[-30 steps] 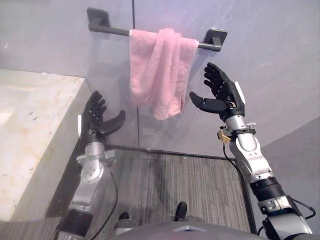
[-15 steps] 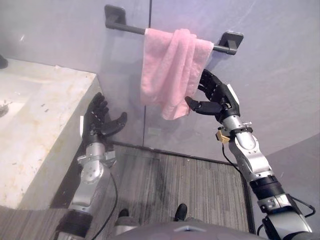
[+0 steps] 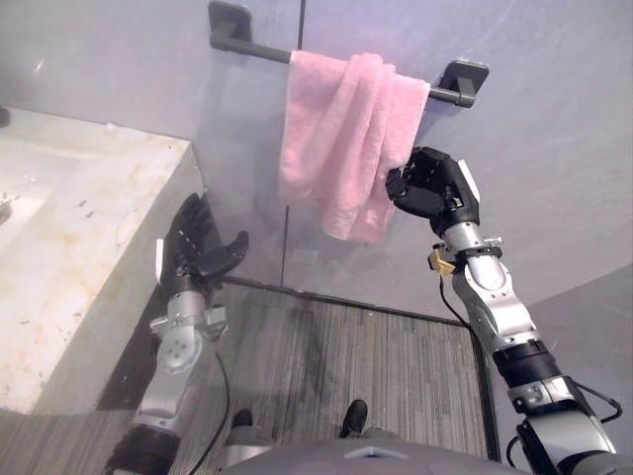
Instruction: Organize the bathroom.
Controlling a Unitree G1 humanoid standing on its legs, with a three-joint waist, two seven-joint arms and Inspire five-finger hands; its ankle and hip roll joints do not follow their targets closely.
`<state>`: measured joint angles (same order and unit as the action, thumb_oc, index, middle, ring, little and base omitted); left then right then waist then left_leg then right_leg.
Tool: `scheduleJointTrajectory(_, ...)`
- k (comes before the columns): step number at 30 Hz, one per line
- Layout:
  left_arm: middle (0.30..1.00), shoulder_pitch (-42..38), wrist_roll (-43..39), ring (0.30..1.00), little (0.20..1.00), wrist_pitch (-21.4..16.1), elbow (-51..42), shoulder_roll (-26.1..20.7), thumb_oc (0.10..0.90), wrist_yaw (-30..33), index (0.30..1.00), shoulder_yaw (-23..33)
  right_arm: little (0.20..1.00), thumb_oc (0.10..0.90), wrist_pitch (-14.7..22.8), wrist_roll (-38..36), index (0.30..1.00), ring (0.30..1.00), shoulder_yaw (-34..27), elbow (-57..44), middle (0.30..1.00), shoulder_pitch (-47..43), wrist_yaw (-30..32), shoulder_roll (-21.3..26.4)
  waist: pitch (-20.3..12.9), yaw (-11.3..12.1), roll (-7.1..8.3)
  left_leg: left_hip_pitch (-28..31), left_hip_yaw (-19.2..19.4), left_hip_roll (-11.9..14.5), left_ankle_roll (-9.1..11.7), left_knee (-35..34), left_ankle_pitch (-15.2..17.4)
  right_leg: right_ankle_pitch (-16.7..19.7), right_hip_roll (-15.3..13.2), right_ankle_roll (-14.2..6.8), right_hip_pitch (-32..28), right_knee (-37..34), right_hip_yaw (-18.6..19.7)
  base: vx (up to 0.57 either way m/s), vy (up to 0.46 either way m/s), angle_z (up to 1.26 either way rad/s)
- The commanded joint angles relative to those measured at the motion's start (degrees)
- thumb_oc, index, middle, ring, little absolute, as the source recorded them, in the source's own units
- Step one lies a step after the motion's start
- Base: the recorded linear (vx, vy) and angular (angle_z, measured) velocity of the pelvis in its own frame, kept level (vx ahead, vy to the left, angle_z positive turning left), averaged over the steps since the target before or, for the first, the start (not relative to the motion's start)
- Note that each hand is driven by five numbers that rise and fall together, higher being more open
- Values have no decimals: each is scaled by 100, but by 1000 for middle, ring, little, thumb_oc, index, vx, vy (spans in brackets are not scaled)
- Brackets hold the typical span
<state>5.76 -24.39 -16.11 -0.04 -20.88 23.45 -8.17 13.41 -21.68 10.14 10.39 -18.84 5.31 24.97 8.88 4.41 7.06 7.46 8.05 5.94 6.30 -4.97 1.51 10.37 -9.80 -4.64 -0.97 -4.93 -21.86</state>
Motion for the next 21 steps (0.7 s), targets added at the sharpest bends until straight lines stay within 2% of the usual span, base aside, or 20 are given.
scheduleJointTrajectory(1,900,-421,206,900,900,-599,-355,-235,800,-82,900,-121,300,400,721,269,300,300,-428,-355,300,-348,151,433,-275,-13,-263,68,528,-485,-492,114,432,-885,-124,-828,-217,539,-135,0,0,0)
scheduleJointTrajectory(8,900,-428,259,900,900,-619,-351,-212,800,-46,900,-136,300,400,807,263,300,300,-431,-371,300,-229,221,409,-269,-52,-266,83,563,-496,-513,137,465,-863,-151,-857,-173,569,-117,0,0,0)
scheduleJointTrajectory(13,900,-523,385,900,900,-814,-394,-231,800,52,900,-14,300,400,846,230,300,300,-447,-411,300,-35,202,358,-260,-114,-279,88,581,-509,-533,156,482,-875,-170,-863,-115,651,-76,0,0,0)
scheduleJointTrajectory(15,900,-648,415,900,900,-896,-403,-255,800,23,900,26,300,400,817,249,300,300,-400,-451,300,26,203,334,-268,-151,-289,88,590,-511,-536,165,476,-879,-178,-867,-105,669,-55,0,0,0)
scheduleJointTrajectory(16,900,-952,521,900,900,-883,-394,-317,800,-52,900,8,300,400,783,258,300,300,-273,-461,300,72,161,287,-297,-233,-317,113,610,-512,-540,160,468,-885,-182,-875,-88,685,-21,0,0,0)
scheduleJointTrajectory(21,900,-1646,673,900,900,-669,-253,-437,800,-282,900,-99,300,400,704,260,300,300,-34,-400,300,-41,-11,259,-364,-380,-393,153,622,-534,-536,145,450,-912,-166,-894,-65,692,75,40,41,-4)
